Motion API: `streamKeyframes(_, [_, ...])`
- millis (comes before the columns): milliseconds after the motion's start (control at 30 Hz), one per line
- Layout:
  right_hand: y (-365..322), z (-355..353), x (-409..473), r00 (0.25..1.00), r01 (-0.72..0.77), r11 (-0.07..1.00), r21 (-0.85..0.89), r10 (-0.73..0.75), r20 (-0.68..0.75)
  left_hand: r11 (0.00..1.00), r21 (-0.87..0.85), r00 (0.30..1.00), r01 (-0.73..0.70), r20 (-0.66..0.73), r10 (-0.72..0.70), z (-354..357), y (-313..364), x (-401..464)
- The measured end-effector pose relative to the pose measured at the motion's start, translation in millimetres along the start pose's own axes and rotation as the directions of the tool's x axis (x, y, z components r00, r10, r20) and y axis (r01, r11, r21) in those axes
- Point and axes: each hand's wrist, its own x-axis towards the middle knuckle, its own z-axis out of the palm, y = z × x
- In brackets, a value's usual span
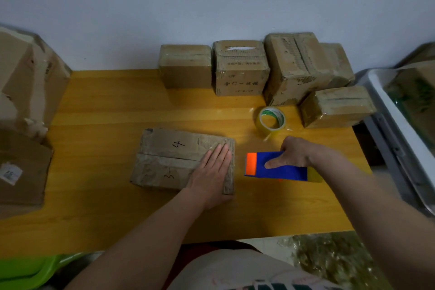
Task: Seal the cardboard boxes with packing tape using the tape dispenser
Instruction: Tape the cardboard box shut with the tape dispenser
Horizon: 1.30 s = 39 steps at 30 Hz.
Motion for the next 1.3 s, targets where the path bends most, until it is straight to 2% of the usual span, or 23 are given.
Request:
streamKeyframes(133, [-32.0,15.5,0.7,0.989,-0.015,0.963,-0.27,-0.025,-0.143,1.0,-0.014,1.0,0.015,-0.003,-0.015,0.9,-0.2,-0.3])
streamKeyframes(233, [-28.8,29.5,-1.4,0.962,-0.073,0.879,-0.472,-0.063,-0.266,1.0,0.006,1.0,0.012,-0.009,-0.012,1.7,1.2,-1.8])
streamKeyframes(267, [-22.3,28.8,-1.8,0.954,-0.091,0.89,-0.447,-0.051,-0.296,1.0,0.001,1.0,0.02,-0.016,-0.02,2.9,1.4,-2.0])
streamKeyframes(400, [0.8,28.5,-3.5,0.896,-0.109,0.98,-0.166,0.025,-0.444,1.0,-0.008,0.999,0.03,-0.032,-0.03,3.2,2.7,-0.8])
streamKeyframes(500, [-0.1,52.0,7.3,0.833,-0.091,0.988,-0.129,0.004,-0.553,0.989,-0.028,0.987,0.148,-0.056,-0.149,3.1,8.5,-2.8])
streamKeyframes(667, [-0.3,108.0,31.7,0.846,-0.151,0.981,-0.118,0.067,-0.529,0.928,-0.159,0.937,0.336,-0.047,-0.347,2.1,10.7,-0.7])
streamKeyframes(767, [-3.0,130.4,37.6,0.877,-0.132,0.99,-0.056,0.091,-0.472,0.954,-0.136,0.959,0.268,-0.061,-0.278,2.5,-5.4,-9.8])
streamKeyframes(833, [-6.2,135.0,36.3,0.827,-0.083,0.996,0.026,0.083,-0.556,0.975,-0.089,0.974,0.205,-0.08,-0.212,4.3,-19.4,-20.5])
streamKeyframes(867, [-9.4,136.1,36.0,0.755,-0.013,0.997,0.073,0.058,-0.653,0.979,-0.069,0.977,0.191,-0.083,-0.197,4.0,-26.1,-26.0])
streamKeyframes(933, [-26.9,138.0,29.3,0.608,0.239,0.953,0.186,0.002,-0.794,0.982,-0.045,0.98,0.183,-0.076,-0.186,5.5,-37.3,-35.0])
streamKeyframes(1000, [-56.9,143.6,17.7,0.546,0.491,0.855,0.169,-0.15,-0.824,0.986,-0.042,0.982,0.16,-0.099,-0.164,7.0,-43.2,-41.5])
streamKeyframes(1067, [-87.1,155.7,11.1,0.554,0.583,0.804,0.117,-0.288,-0.781,0.988,-0.041,0.984,0.146,-0.095,-0.149,11.2,-45.8,-46.8])
streamKeyframes(1133, [-107.7,164.7,15.6,0.632,0.541,0.839,0.056,-0.362,-0.686,0.991,-0.036,0.985,0.132,-0.109,-0.136,15.7,-48.3,-49.1])
streamKeyframes(1233, [-122.9,161.5,24.1,0.735,0.432,0.895,0.114,-0.275,-0.62,0.994,-0.018,0.988,0.11,-0.103,-0.112,15.7,-52.9,-49.6])
streamKeyframes(1300, [-126.8,151.4,28.2,0.785,0.439,0.875,0.203,-0.264,-0.56,0.994,0.024,0.993,0.105,-0.048,-0.104,16.3,-56.4,-49.9])
